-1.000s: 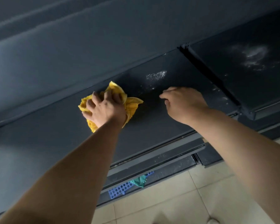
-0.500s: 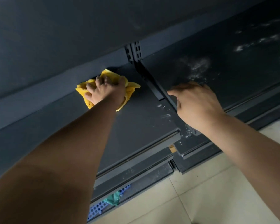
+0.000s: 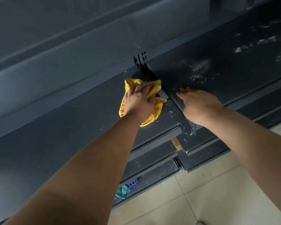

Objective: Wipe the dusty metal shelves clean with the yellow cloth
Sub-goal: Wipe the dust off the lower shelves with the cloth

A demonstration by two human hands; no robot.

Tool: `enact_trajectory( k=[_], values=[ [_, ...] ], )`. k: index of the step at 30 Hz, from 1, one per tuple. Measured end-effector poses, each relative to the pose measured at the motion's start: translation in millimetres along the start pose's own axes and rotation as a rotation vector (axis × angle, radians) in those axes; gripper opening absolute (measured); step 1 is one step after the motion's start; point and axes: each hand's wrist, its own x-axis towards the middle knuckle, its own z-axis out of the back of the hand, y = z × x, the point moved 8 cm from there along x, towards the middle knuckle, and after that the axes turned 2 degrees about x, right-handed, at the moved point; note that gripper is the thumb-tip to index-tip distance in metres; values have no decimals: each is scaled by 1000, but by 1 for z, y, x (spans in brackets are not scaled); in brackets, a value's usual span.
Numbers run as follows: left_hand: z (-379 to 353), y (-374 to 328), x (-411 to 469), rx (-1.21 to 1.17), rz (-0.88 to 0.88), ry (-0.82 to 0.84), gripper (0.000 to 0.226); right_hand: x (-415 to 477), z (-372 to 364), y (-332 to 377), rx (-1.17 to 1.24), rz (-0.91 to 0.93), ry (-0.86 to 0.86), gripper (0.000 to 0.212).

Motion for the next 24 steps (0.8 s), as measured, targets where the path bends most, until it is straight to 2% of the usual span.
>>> enact_trajectory(
  k=[5, 10, 16, 20, 24],
  values=[
    [6, 17, -47, 23, -14, 63, 49, -25, 3, 40, 45, 38, -80, 44],
    [21, 66, -94, 55, 158, 77, 49, -43, -14, 94, 26, 121, -16, 48],
    [41, 133, -135, 24, 282, 47, 47, -58, -32, 138, 30, 183, 7, 49],
    [60, 186, -172, 33, 451, -49, 48, -66, -37, 158, 24, 235, 13, 50],
    [71, 197, -196, -38, 537, -93, 37, -73, -38, 165, -12, 254, 35, 49]
  ],
)
